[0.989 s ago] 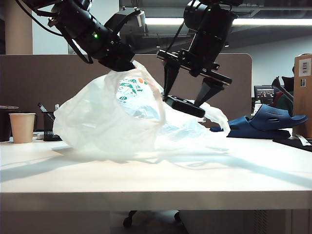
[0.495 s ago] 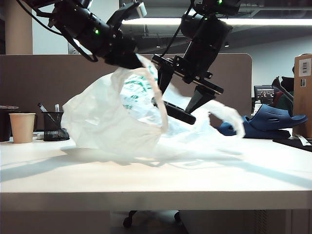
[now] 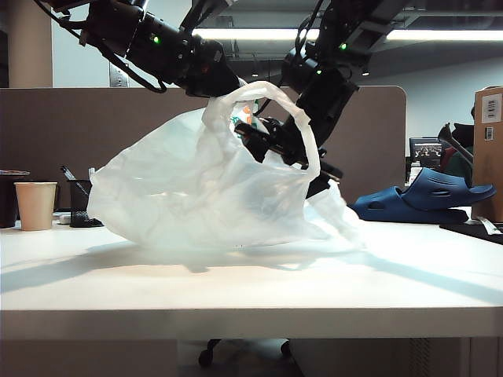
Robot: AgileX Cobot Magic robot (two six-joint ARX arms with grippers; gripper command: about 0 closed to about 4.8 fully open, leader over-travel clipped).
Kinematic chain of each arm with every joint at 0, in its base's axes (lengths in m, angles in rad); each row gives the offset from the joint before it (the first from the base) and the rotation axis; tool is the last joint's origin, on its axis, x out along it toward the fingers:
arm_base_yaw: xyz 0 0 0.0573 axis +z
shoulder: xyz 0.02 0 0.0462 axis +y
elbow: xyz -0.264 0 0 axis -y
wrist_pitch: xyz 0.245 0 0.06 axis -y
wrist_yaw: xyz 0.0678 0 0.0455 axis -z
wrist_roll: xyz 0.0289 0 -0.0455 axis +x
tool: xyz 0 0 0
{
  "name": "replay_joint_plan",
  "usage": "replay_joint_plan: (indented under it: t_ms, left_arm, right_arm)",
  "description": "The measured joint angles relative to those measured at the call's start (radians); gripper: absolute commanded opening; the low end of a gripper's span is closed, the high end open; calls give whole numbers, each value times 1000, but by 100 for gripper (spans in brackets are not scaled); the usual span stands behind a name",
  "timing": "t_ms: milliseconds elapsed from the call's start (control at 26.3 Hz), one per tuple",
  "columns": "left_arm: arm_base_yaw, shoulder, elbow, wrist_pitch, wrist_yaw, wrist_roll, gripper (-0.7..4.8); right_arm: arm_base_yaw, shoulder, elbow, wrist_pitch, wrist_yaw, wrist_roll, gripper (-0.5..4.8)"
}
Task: Put the power bank into the bag.
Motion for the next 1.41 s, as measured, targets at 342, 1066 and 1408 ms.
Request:
replay_joint_plan:
  t_ms: [342,1066,1408]
  left_arm:
    - [0,-1,0,0,1,0,-5]
    - [2,21,-1,-90,-133,0,-5]
    - [4,21,-1,-113,-274,1,-4]
  right_arm:
    - [33,63,2,222,-129,8,260]
    - [93,125,4,133,-43,32,438]
    - [85,107,12,43,-25,24,479]
